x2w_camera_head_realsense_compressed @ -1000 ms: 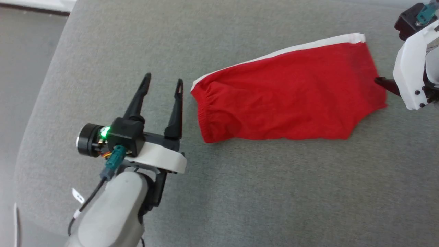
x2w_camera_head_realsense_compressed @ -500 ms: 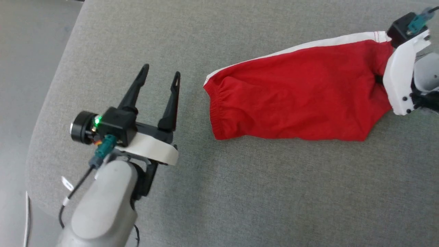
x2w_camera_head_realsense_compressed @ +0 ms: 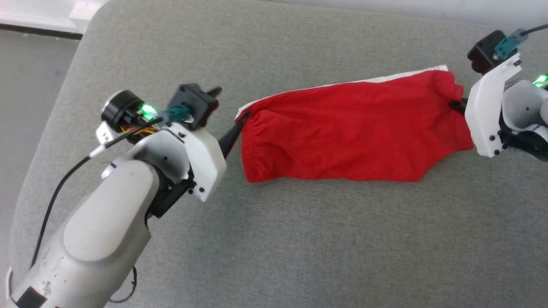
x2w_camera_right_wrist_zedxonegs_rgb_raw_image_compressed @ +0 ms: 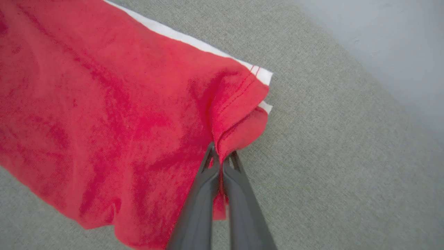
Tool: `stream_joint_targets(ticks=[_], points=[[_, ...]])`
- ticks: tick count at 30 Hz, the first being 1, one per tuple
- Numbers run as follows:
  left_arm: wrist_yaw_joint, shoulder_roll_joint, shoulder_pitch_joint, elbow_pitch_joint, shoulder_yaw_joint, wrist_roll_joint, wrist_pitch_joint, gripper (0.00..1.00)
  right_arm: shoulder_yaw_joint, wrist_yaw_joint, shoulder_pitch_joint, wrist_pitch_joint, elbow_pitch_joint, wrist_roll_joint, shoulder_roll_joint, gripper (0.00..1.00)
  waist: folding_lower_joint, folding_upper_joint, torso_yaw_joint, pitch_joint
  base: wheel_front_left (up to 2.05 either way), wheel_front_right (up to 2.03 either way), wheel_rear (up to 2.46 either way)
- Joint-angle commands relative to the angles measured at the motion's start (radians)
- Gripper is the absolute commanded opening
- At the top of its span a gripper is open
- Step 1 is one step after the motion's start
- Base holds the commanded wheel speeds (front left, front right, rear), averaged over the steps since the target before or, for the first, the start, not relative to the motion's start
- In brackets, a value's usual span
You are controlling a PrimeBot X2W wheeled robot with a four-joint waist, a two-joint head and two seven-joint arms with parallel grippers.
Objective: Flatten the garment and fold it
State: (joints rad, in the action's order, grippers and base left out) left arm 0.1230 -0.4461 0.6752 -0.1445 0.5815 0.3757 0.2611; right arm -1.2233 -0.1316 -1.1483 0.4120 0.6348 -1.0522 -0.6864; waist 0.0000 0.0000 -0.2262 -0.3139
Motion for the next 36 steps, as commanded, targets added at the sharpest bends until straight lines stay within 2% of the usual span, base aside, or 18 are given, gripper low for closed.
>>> stream_joint_targets(ticks=[1,6,9,14,20,25,26,27,36], points=[[0.005,-0.018,0.022,0.007,0.025,0.02,0.035,1.0,-0.003,0.001,0.015,-0.008,-0.001,-0.001,0.003,0.0,0.0,0.0,0.018,0.009,0.0,0.0,0.0],[0.007,-0.1,0.08,0.048,0.235,0.157,0.208,1.0,-0.013,0.001,0.014,-0.023,-0.003,-0.004,0.02,0.0,0.0,0.0,0.044,0.0,0.0,0.0,0.0],[0.007,-0.135,0.117,0.056,0.333,0.227,0.254,1.0,-0.019,0.001,0.006,-0.03,-0.003,-0.001,0.031,0.0,0.0,0.0,0.059,-0.012,0.0,0.0,0.0],[0.007,-0.154,0.173,-0.007,0.464,0.265,0.271,1.0,-0.029,0.001,-0.008,-0.042,0.002,0.003,0.056,0.0,0.0,0.0,0.085,-0.036,0.0,0.0,0.0],[0.008,-0.142,0.199,-0.121,0.604,0.304,0.278,1.0,-0.039,0.001,-0.022,-0.057,0.006,0.003,0.079,0.0,0.0,0.0,0.112,-0.056,0.0,0.0,0.0],[0.008,-0.133,0.224,-0.192,0.643,0.317,0.196,1.0,-0.045,0.001,-0.018,-0.078,0.011,-0.003,0.079,0.0,0.0,0.0,0.121,-0.055,0.0,0.0,0.0],[0.008,-0.129,0.227,-0.202,0.646,0.316,0.172,0.77,-0.046,0.001,-0.015,-0.083,0.012,-0.004,0.077,0.0,0.0,0.0,0.121,-0.052,0.0,0.0,0.0],[0.008,-0.127,0.231,-0.21,0.648,0.312,0.147,0.0,-0.047,0.001,-0.011,-0.088,0.014,-0.006,0.075,0.0,0.0,0.0,0.12,-0.049,0.0,0.0,0.0],[0.003,-0.118,0.235,-0.252,0.643,0.305,0.007,0.0,-0.052,0.001,0.016,-0.13,0.027,-0.014,0.072,0.0,0.0,0.0,0.117,-0.018,0.0,0.0,0.0]])
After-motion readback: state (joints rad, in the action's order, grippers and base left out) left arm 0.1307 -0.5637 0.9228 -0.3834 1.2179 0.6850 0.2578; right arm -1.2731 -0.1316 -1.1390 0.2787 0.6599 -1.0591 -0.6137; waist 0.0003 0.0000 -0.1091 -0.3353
